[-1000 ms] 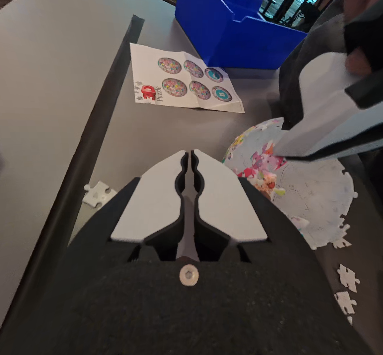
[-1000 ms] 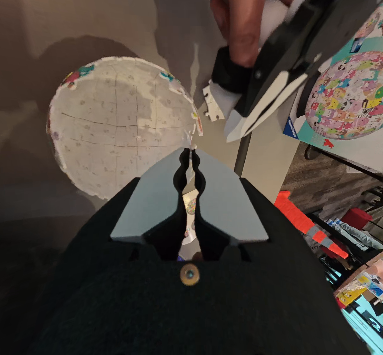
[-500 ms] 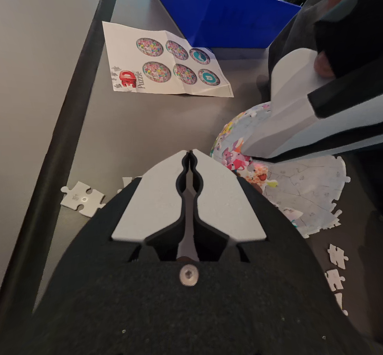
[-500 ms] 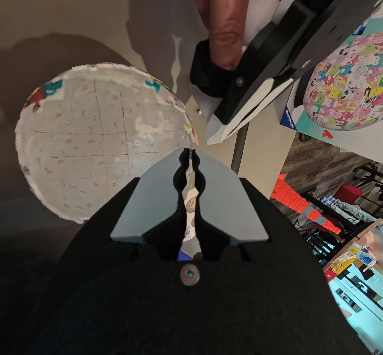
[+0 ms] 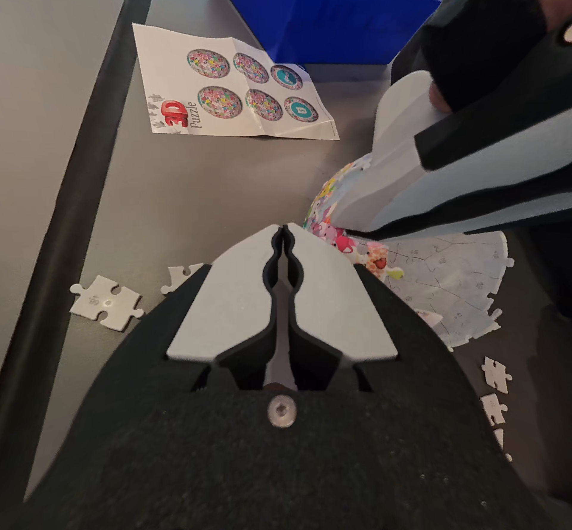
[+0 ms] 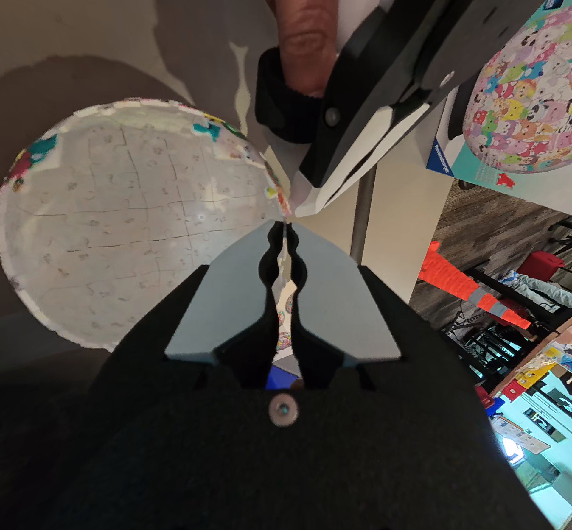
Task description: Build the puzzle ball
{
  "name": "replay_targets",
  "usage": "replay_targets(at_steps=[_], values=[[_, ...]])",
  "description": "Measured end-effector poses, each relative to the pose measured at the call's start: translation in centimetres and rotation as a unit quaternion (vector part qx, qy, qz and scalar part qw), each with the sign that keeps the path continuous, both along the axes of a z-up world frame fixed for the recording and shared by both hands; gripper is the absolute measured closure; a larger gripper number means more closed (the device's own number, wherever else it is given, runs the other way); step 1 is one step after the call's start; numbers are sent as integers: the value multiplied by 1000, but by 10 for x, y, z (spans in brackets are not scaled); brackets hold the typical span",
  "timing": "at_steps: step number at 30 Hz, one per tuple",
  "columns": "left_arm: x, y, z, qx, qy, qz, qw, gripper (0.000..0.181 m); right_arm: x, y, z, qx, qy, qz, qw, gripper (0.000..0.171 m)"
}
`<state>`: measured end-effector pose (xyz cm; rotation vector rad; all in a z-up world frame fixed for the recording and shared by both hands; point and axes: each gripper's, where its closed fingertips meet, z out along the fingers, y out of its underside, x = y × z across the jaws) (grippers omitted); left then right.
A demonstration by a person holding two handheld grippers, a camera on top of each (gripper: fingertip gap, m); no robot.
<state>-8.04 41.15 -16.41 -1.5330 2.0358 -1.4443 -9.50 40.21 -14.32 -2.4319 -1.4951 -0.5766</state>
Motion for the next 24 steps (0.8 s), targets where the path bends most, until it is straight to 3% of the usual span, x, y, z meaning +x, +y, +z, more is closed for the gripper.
replay_targets(at_steps=[24], values=[[-7, -1, -4, -42, 7, -15, 999, 181, 2, 2, 1, 10, -8, 0, 1000, 169]])
